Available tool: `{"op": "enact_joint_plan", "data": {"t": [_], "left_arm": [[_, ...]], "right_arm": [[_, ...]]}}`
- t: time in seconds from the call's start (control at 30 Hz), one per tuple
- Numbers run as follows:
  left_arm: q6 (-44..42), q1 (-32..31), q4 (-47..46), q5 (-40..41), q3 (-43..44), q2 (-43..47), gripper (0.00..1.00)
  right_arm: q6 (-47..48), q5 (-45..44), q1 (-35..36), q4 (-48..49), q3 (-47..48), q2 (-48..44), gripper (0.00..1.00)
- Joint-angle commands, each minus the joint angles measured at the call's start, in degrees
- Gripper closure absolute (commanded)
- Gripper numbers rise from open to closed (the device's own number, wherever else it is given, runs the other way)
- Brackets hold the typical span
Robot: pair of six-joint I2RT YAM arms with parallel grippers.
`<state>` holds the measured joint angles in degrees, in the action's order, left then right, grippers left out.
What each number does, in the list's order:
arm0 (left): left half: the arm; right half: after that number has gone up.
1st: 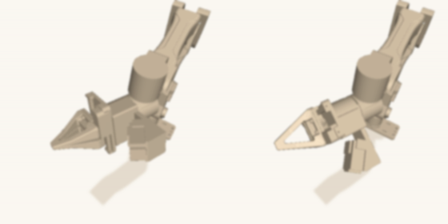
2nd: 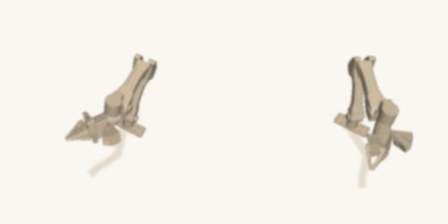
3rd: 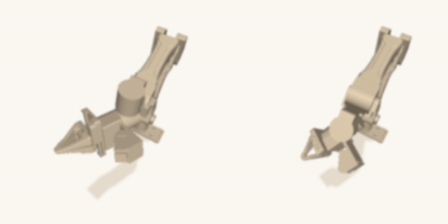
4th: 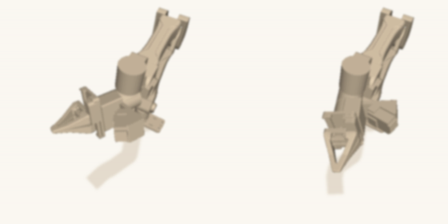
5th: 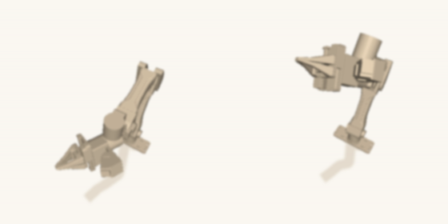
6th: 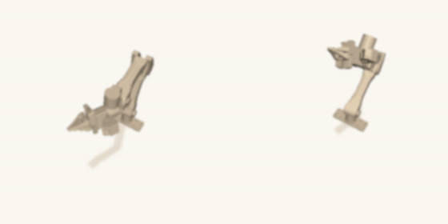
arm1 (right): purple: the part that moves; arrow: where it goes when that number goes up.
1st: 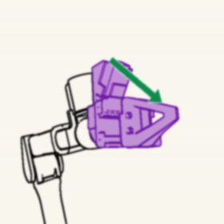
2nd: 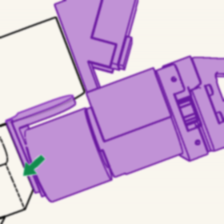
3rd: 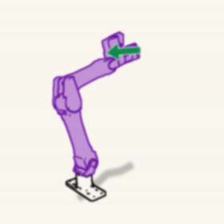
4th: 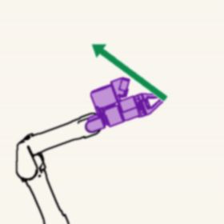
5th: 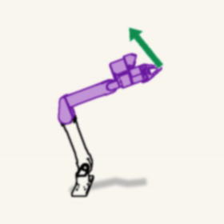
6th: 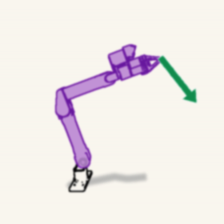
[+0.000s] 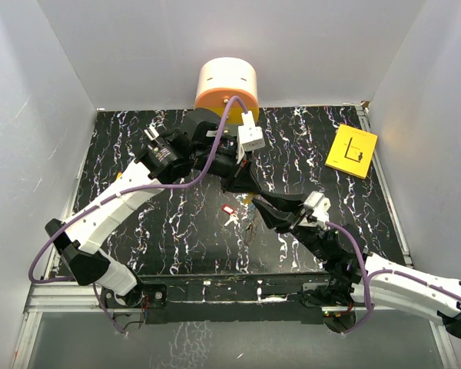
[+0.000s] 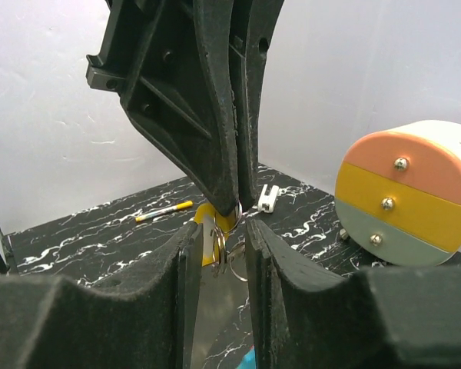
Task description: Put the keys on the keyring
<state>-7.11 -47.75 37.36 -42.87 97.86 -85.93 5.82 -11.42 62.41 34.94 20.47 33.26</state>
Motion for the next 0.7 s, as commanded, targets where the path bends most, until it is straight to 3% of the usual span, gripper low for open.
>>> {"op": "enact_joint_plan", "data": {"t": [0.0, 0.13, 0.3, 0.67], "left_arm": [[0.0, -0.2, -0.7, -1.6, 3.1, 1.7, 1.00], [0.3, -0.2, -0.9, -1.8, 3.0, 1.7, 1.00], [0.4, -0.2, -0.9, -2.0, 2.9, 1.9, 1.00], [-1.7, -0.2, 0.5, -0.3, 4.2, 1.9, 1.00]], "right_arm": [[-0.8, 0.9, 0.1, 1.4, 2.9, -0.9, 0.68], [-1.1, 1.0, 0.1, 1.0, 3.2, -0.7, 0.73], [-1.4, 0.9, 0.1, -0.2, 3.4, -1.0, 0.90], [-2.4, 1.3, 0.1, -1.7, 3.3, -1.4, 0.92]]}}
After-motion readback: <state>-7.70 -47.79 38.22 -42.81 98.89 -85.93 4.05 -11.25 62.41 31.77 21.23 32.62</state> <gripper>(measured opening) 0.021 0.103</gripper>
